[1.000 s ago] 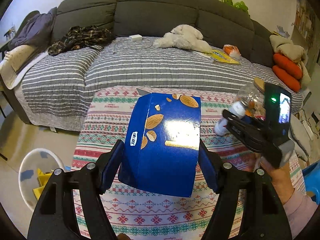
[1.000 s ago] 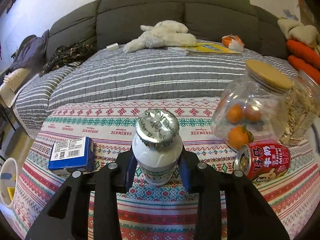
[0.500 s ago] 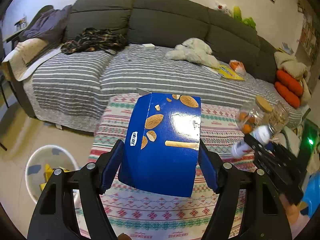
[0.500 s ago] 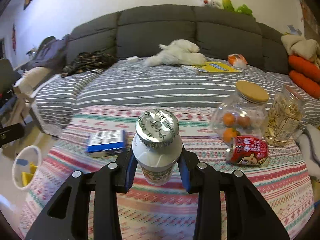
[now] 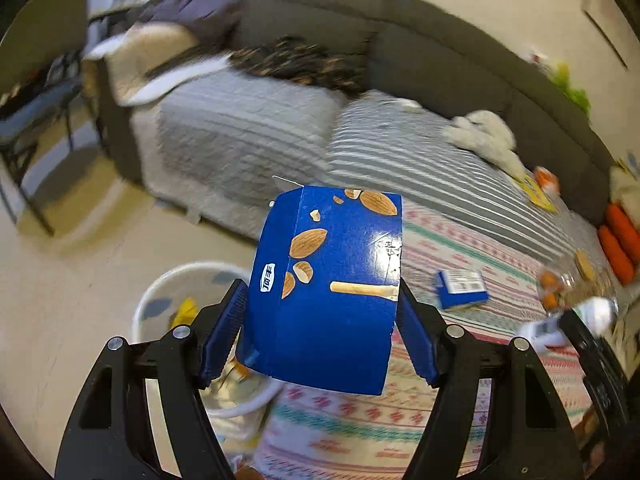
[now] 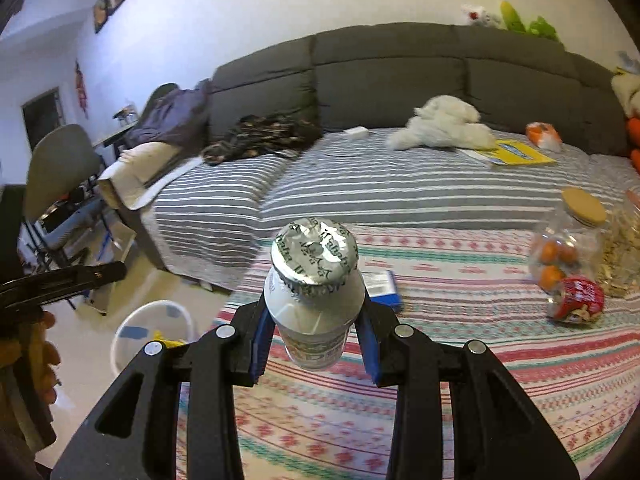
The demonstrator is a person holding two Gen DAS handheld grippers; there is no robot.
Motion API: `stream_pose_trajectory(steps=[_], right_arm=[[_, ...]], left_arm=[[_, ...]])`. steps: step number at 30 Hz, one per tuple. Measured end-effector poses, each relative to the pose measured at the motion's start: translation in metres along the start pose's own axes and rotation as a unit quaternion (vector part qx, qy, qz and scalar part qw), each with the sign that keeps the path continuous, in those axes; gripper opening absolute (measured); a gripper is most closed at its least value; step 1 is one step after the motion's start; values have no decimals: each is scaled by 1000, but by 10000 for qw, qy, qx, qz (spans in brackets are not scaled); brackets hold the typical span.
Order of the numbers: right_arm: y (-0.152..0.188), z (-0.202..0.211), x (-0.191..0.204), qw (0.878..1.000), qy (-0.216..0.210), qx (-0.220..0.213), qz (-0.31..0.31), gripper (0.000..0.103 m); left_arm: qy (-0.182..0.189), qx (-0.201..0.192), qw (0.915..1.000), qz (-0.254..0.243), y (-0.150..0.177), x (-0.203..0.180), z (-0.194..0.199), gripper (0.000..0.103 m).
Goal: Collect trash
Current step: 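Carry box and bottle to the white bin and open both tools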
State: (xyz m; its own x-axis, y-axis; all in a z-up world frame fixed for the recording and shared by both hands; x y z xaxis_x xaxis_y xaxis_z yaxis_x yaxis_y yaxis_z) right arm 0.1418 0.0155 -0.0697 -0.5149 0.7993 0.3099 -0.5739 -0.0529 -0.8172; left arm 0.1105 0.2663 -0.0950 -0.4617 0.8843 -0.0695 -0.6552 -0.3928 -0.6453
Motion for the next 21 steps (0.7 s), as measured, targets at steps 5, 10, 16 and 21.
stream_pose_trajectory(steps=[5, 10, 16, 21], right_arm=[[1, -15, 34, 9997, -234, 52, 59, 37], [6, -38, 60, 9988, -445, 179, 14, 37], [12, -61, 96, 9973, -669, 307, 35, 37], [17, -89, 127, 9950, -874, 476, 58, 37]], left_arm=[[-135, 433, 9979, 469, 3, 47, -17, 70], [-83, 855, 9938, 701, 10, 72, -32, 76], [-18, 949, 9895, 1092, 5, 96, -30, 83], [8, 812, 9895, 1194, -1, 103, -16, 90]])
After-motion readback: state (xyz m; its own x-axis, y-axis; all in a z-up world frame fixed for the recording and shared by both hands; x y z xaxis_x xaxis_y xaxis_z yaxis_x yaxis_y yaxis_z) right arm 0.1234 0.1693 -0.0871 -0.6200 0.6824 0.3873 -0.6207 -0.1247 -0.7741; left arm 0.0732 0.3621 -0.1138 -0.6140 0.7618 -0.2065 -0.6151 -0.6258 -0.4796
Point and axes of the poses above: each gripper's, at about its wrist camera, not at the fingertips, and z roughly against the way its jaws point, x to its left, y to its underside, the point moved 9 cm from there along -z, roughly the way its jaws point, and after that the axes turned 12 degrees about -y, right-handed, at the moved point
